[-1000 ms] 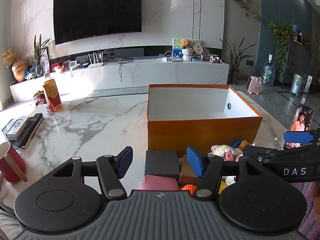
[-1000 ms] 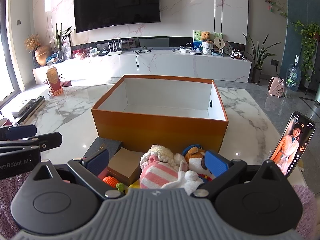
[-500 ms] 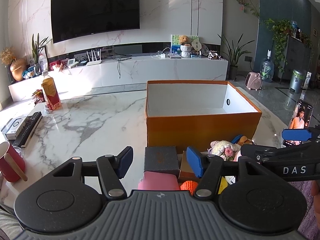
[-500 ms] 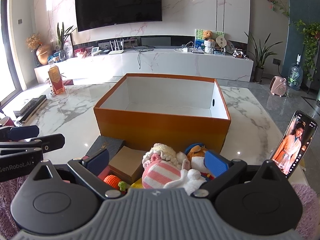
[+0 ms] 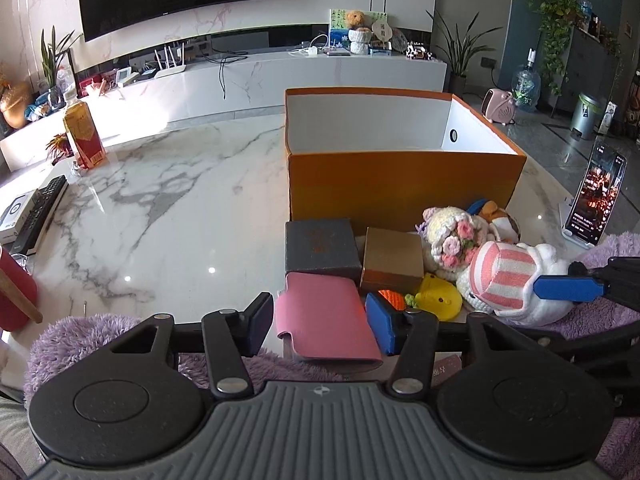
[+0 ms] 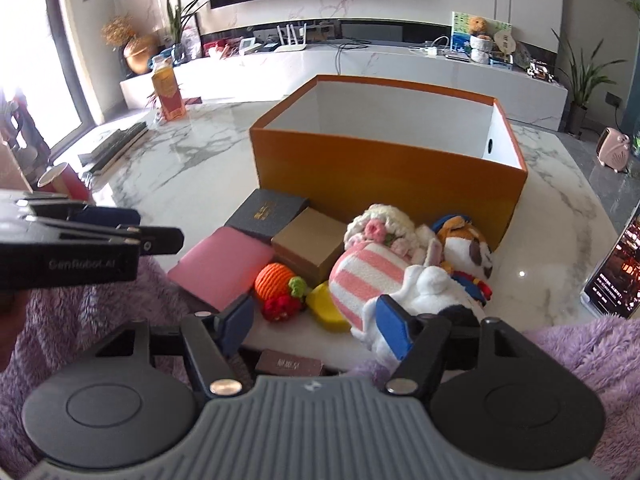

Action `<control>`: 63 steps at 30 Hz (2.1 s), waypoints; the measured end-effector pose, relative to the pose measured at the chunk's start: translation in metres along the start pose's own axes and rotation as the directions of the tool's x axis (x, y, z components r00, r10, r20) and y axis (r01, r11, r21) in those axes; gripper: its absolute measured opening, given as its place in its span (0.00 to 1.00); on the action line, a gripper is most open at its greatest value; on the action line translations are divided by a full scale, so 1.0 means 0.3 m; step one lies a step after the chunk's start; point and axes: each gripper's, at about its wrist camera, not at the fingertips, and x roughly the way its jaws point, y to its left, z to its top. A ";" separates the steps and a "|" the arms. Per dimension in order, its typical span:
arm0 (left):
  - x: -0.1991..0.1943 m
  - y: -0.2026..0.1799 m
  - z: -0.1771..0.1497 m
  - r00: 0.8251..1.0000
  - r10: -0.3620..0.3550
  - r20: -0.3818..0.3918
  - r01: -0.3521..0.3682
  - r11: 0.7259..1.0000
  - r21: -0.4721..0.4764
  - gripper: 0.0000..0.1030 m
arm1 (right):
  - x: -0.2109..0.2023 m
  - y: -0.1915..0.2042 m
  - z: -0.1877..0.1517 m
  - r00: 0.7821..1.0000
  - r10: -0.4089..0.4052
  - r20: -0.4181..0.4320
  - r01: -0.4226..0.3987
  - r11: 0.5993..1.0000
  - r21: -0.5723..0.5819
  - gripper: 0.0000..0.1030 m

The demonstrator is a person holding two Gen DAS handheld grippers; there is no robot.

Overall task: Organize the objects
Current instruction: 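Grasp the pink wallet with the left gripper while the right gripper grasps the dark book box, then lift the pink wallet with the left gripper while the right gripper lifts the book box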

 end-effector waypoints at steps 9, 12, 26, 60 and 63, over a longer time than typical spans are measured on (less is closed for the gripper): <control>0.009 -0.007 -0.015 0.999 -0.011 -0.031 0.012 1.000 0.027 0.60 | 0.053 0.058 -0.069 0.992 0.046 -0.117 -0.046 0.999 0.009 0.52; 0.027 -0.011 -0.026 0.998 -0.016 -0.055 0.018 0.999 0.032 0.60 | 0.114 0.038 -0.073 0.986 0.050 -0.158 -0.040 0.997 0.066 0.53; 0.071 0.016 -0.037 0.995 -0.007 -0.099 0.008 1.000 0.005 0.67 | 0.314 0.059 -0.099 0.952 0.003 -0.305 0.028 0.995 0.096 0.72; 0.084 0.036 0.023 0.997 0.005 -0.083 -0.002 0.999 0.034 0.84 | 0.053 -0.067 0.124 0.995 0.091 -0.049 -0.076 0.966 0.247 0.59; 0.119 0.008 0.031 0.993 -0.004 -0.115 0.012 0.998 0.064 0.85 | 0.017 -0.079 0.180 0.995 0.095 0.003 -0.093 0.965 0.246 0.59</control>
